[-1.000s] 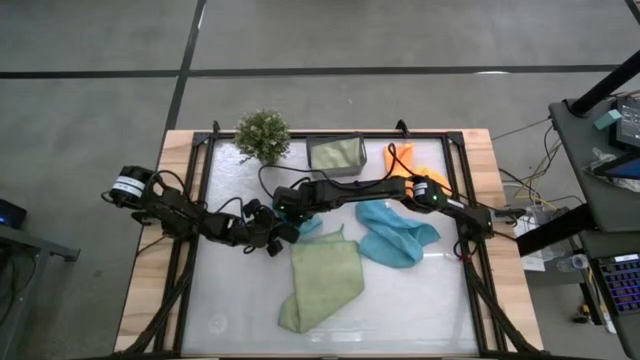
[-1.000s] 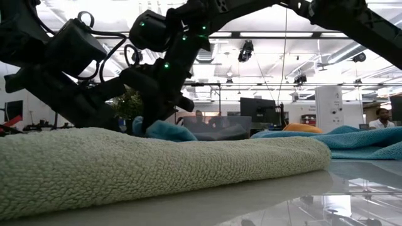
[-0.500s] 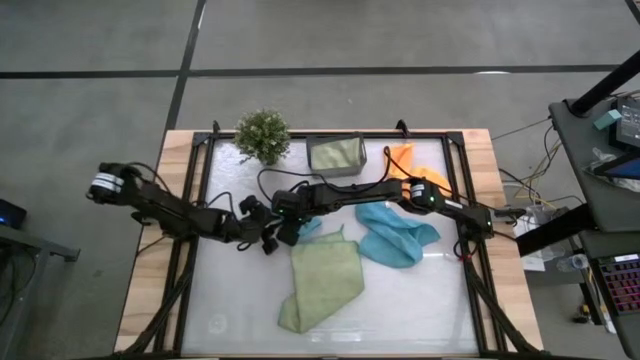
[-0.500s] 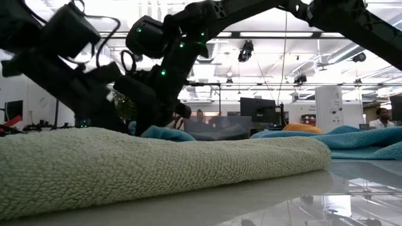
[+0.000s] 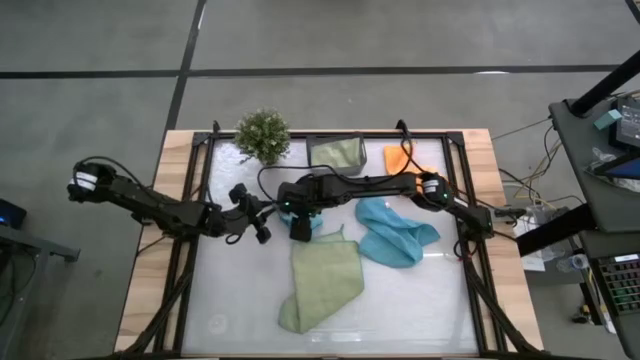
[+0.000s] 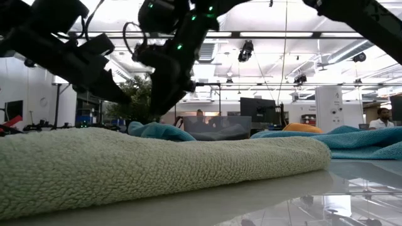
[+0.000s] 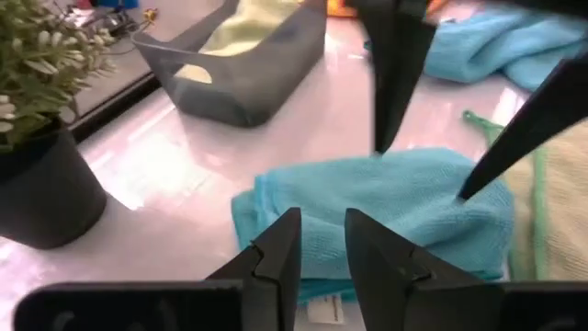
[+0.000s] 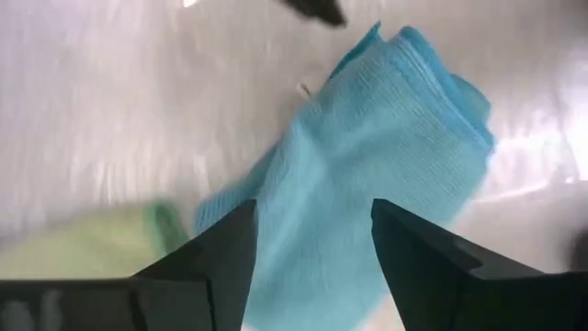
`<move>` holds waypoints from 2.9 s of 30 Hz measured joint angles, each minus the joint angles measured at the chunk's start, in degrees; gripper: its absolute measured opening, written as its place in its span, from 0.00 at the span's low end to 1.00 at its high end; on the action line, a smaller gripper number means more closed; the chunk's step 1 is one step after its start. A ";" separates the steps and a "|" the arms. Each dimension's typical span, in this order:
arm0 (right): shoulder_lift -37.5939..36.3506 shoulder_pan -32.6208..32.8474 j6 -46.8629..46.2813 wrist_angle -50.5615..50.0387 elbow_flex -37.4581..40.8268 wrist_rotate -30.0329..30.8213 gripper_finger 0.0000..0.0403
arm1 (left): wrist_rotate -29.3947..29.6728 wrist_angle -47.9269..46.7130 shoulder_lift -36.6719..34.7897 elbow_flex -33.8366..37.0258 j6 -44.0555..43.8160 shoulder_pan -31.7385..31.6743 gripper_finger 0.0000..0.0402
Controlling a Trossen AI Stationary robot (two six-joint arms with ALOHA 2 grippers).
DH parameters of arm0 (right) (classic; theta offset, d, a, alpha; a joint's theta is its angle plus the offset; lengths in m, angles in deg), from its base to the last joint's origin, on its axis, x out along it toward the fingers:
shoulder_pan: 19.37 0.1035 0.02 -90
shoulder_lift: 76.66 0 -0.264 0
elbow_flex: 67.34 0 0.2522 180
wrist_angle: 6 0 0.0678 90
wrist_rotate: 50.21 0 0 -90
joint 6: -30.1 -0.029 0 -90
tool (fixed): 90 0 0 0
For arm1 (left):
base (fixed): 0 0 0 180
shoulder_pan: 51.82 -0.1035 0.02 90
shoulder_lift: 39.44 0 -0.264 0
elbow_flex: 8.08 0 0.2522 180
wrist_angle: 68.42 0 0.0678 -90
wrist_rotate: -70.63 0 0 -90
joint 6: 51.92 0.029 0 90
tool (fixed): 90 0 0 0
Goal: Fold microfiber towels
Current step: Fold the left blue towel
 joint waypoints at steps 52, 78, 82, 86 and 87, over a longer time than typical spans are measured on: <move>-5.53 -2.24 5.03 70.81 46.37 -27.24 0.02 | -18.14 10.21 21.00 -2.99 11.64 -18.68 0.00; -20.65 -2.93 16.99 45.34 51.21 -3.85 0.02 | -20.64 3.23 19.28 -4.54 -14.26 -0.10 0.00; -20.67 -2.93 15.19 51.55 53.99 -3.81 0.02 | -18.43 4.71 24.29 -8.54 -12.09 -0.28 0.00; -20.65 -2.89 13.39 58.18 56.96 -4.48 0.02 | -18.18 4.41 29.54 -11.89 -12.03 -0.32 0.00; -20.65 -2.89 12.93 60.05 57.67 -4.85 0.02 | -18.14 4.45 30.55 -12.72 -12.01 -0.32 0.00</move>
